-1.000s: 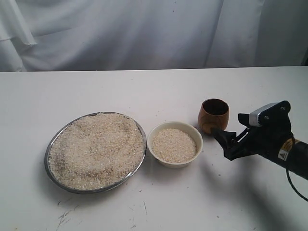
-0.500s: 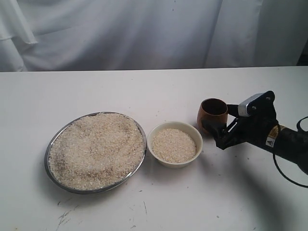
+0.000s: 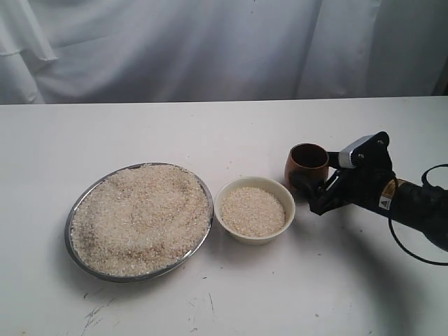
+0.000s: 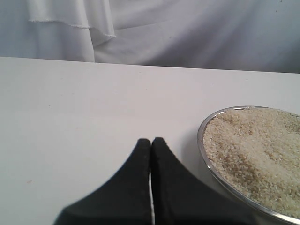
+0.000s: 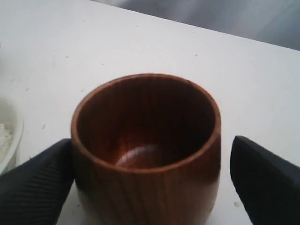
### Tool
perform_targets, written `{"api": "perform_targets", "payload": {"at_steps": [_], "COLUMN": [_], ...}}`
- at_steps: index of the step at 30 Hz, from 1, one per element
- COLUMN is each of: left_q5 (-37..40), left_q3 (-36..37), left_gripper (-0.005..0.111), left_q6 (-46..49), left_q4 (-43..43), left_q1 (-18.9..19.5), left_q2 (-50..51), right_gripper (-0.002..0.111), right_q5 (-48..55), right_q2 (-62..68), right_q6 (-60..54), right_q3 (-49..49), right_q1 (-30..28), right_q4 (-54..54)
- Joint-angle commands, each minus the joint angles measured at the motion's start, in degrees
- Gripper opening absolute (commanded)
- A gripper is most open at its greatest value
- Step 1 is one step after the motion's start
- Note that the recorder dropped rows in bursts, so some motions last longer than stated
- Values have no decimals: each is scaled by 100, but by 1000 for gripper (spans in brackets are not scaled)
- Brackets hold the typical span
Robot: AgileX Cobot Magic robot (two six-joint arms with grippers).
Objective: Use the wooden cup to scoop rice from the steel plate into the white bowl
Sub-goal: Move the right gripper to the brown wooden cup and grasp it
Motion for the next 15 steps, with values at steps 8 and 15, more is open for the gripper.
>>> {"api": "perform_targets", "payload": {"at_steps": [8,15], "left_q5": [-40,-40], "left_q3": [28,28], "left_gripper": [0,0], "left_q6": [-1,-1], "left_q4": [-9,-9], "left_q1": [11,11], "left_q2": [-24,-24], "right_gripper": [81,79], "right_q5": [190,-34], "right_q2": [388,449], "right_q6": [535,536], "right_q3": [-609,-632], "right_q1": [4,4], "right_q4": [-529,-519]}}
